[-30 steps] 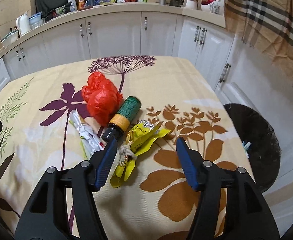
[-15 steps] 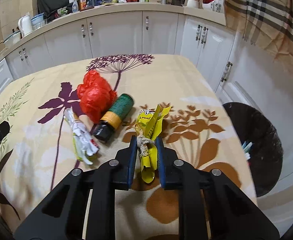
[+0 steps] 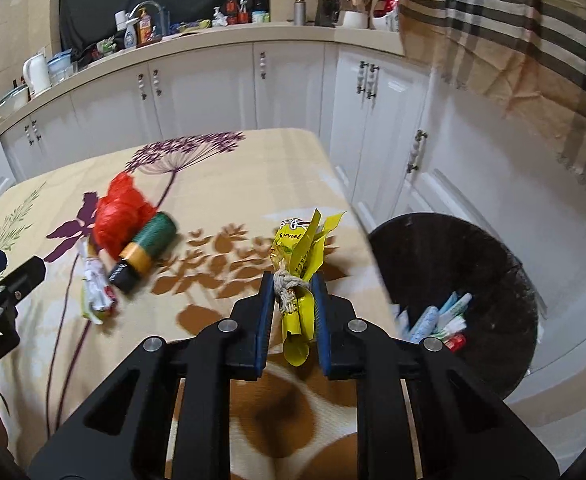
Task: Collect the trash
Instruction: 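Lift the yellow wrapper with the right tool while the left tool grasps the silver wrapper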
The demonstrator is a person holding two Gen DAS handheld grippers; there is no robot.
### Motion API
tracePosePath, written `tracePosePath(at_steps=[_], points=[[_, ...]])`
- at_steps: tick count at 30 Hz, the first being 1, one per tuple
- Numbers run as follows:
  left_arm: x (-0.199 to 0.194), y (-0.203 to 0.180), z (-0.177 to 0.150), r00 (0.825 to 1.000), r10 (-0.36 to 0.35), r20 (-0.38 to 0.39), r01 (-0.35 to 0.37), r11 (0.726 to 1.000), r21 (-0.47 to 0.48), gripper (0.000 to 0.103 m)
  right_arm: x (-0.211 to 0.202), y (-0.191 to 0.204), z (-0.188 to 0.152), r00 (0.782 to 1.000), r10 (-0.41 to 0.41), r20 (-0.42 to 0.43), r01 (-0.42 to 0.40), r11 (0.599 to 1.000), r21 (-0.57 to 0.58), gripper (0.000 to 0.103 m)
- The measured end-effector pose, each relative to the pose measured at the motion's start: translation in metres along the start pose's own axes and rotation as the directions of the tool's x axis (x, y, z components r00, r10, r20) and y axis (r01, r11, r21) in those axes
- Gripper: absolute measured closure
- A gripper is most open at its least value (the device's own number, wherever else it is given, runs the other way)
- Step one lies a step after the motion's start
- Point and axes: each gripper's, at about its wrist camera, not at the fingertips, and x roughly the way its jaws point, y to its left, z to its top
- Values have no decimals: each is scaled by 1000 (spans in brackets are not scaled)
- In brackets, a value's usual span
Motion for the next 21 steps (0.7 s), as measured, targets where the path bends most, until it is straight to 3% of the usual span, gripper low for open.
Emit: tracePosePath(at_steps=[7,11,21], points=[[12,-35,3,1000,-9,-28,11,999,46,28,-1,-29,0,1000,11,15,-11,999,42,85],[26,-45,0,997,22,-74,-16,996,89,28,-2,-39,1,1000,14,25,-15,998,57,84],[22,-15,-12,993,68,-97,-62,996,67,27,-4,-38,-1,999,23,31,-25,998,61,84]])
